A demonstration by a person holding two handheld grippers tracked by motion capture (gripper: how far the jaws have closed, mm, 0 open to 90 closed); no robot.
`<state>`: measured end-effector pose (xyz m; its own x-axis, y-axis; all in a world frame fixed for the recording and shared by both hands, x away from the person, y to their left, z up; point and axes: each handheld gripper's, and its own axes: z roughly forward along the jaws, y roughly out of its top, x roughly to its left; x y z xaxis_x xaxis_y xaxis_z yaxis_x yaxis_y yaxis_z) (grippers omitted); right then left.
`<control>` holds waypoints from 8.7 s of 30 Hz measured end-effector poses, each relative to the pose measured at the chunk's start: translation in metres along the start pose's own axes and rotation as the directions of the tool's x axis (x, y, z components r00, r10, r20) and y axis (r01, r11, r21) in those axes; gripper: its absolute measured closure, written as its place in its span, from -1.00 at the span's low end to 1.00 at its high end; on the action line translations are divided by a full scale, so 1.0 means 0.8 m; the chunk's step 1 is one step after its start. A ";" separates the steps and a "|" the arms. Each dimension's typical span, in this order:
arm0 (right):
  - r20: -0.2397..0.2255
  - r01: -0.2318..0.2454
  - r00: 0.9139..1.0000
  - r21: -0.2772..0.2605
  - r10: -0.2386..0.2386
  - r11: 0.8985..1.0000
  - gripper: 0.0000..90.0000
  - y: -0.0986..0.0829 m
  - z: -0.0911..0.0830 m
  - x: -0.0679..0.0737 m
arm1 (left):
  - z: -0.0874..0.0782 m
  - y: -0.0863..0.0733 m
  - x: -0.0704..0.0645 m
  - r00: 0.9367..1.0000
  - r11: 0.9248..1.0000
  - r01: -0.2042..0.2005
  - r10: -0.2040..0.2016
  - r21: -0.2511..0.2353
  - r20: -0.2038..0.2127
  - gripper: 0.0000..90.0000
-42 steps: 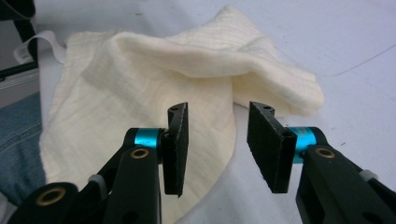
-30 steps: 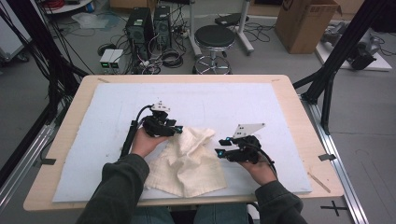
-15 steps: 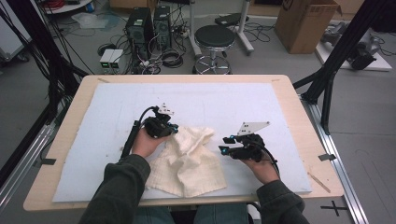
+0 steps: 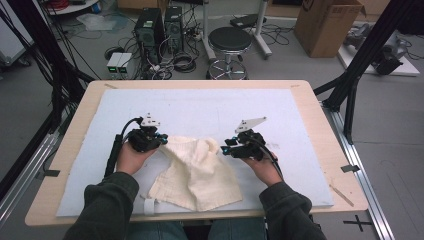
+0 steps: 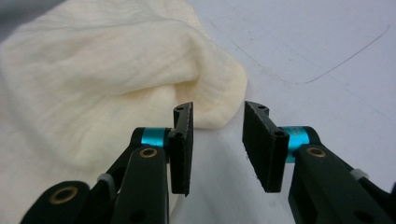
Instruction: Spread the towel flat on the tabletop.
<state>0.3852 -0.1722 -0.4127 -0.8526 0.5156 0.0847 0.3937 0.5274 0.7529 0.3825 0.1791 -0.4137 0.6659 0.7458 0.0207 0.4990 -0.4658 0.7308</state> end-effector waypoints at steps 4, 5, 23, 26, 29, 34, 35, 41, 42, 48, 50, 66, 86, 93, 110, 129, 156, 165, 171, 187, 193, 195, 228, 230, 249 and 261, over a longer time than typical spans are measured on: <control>-0.012 -0.045 0.999 0.031 0.046 0.998 0.43 0.000 0.024 -0.010 | 0.002 -0.005 -0.002 1.000 1.000 -0.008 0.008 -0.002 0.005 0.95; -0.026 -0.064 0.998 0.036 0.065 0.997 0.43 0.000 0.028 -0.011 | 0.003 -0.007 -0.002 1.000 1.000 -0.011 0.011 0.006 0.006 0.95; -0.009 0.000 1.000 0.047 0.000 0.999 0.96 0.018 0.016 -0.007 | 0.008 -0.011 -0.002 1.000 1.000 0.010 -0.011 -0.027 -0.019 0.95; 0.040 0.005 0.999 0.052 -0.008 0.999 0.96 0.021 0.008 -0.012 | 0.009 -0.011 -0.002 1.000 1.000 0.013 -0.013 -0.019 -0.022 0.95; 0.138 0.030 0.990 0.073 -0.040 0.997 0.96 0.028 0.004 -0.016 | 0.011 -0.009 -0.004 1.000 1.000 0.018 -0.019 -0.026 -0.023 0.95; 0.236 0.030 0.971 0.078 -0.047 0.997 0.84 0.042 0.003 -0.027 | 0.018 -0.007 -0.007 1.000 1.000 0.008 -0.008 -0.019 -0.025 0.93; 0.223 0.005 0.975 0.071 -0.020 0.997 0.65 0.039 0.007 -0.031 | 0.020 -0.007 -0.007 1.000 1.000 0.008 -0.008 -0.010 -0.029 0.91; 0.102 -0.132 0.986 0.005 0.130 0.991 0.56 0.014 0.008 -0.049 | 0.018 -0.008 0.001 0.997 0.996 0.079 -0.079 -0.034 -0.013 0.46; 0.097 -0.144 0.985 0.010 0.142 0.990 0.53 0.008 0.009 -0.051 | 0.020 -0.008 0.001 0.996 0.995 0.090 -0.090 -0.039 -0.013 0.40; 0.031 -0.188 0.982 0.043 0.187 0.981 0.39 -0.013 0.015 -0.049 | 0.029 -0.010 0.005 0.993 0.993 0.117 -0.117 -0.002 -0.035 0.36; 0.046 -0.179 0.983 0.064 0.177 0.982 0.39 -0.018 0.017 -0.045 | 0.031 -0.010 0.006 0.991 0.992 0.126 -0.126 0.000 -0.042 0.39; 0.189 0.027 0.981 0.118 -0.049 0.993 0.90 0.022 0.007 -0.048 | 0.034 0.016 0.009 0.991 0.994 0.094 -0.100 -0.063 -0.092 0.95; 0.159 -0.021 0.987 -0.042 0.028 0.999 0.23 0.022 -0.049 -0.061 | -0.016 0.019 -0.002 0.998 0.980 0.048 -0.056 -0.191 -0.040 0.41; 0.074 0.030 0.997 -0.048 -0.026 0.998 0.11 -0.009 -0.067 -0.012 | -0.049 -0.016 -0.027 1.000 0.976 -0.009 0.013 -0.220 0.021 0.32; -0.090 0.114 0.990 0.050 -0.110 0.992 0.18 -0.083 -0.060 0.053 | -0.063 -0.087 -0.064 0.985 0.985 -0.098 0.117 -0.145 0.129 0.18; -0.106 0.128 0.987 0.096 -0.118 0.987 0.95 -0.089 -0.049 0.045 | -0.046 -0.091 -0.077 0.966 0.983 -0.167 0.178 -0.074 0.188 0.91; -0.127 0.135 0.984 0.081 -0.124 0.988 0.96 -0.100 -0.073 0.061 | -0.068 -0.099 -0.096 0.957 0.974 -0.207 0.221 -0.092 0.186 0.95; -0.143 0.115 0.984 0.059 -0.106 0.992 0.80 -0.105 -0.079 0.066 | -0.073 -0.101 -0.098 0.961 0.976 -0.193 0.208 -0.096 0.180 0.80; -0.146 0.076 0.986 -0.014 -0.077 0.997 0.57 -0.103 -0.088 0.063 | -0.081 -0.100 -0.092 0.970 0.980 -0.148 0.169 -0.130 0.173 0.58; -0.072 0.026 0.997 -0.100 -0.034 0.995 0.11 -0.095 -0.093 0.053 | -0.093 -0.095 -0.075 0.983 0.978 -0.056 0.089 -0.202 0.161 0.34; -0.051 0.016 0.998 -0.117 -0.022 0.993 -0.02 -0.093 -0.091 0.050 | -0.092 -0.094 -0.073 0.983 0.977 -0.042 0.078 -0.209 0.166 0.28; -0.040 0.019 0.999 -0.121 -0.024 0.992 -0.08 -0.092 -0.091 0.049 | -0.093 -0.094 -0.072 0.984 0.976 -0.038 0.074 -0.215 0.163 0.27; 0.010 -0.048 0.999 -0.163 0.050 0.986 -0.53 -0.080 -0.084 0.031 | -0.091 -0.087 -0.066 0.989 0.974 -0.002 0.037 -0.227 0.146 -0.04; 0.016 -0.044 0.999 -0.162 0.047 0.986 -0.53 -0.079 -0.084 0.029 | -0.091 -0.087 -0.066 0.989 0.974 -0.001 0.035 -0.228 0.146 -0.04; 0.030 -0.044 0.998 -0.163 0.049 0.986 -0.53 -0.056 -0.073 0.007 | -0.089 -0.086 -0.063 0.991 0.975 -0.001 0.030 -0.222 0.128 -0.12; 0.014 -0.026 0.999 -0.151 0.028 0.988 -0.53 -0.044 -0.064 0.012 | -0.089 -0.085 -0.061 0.992 0.975 0.000 0.029 -0.223 0.127 -0.13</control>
<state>0.3453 -0.2203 -0.4049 -0.8362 0.5398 0.0969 0.3592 0.4056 0.8405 0.2768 0.2084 -0.4156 0.7447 0.6658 -0.0449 0.3630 -0.3478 0.8644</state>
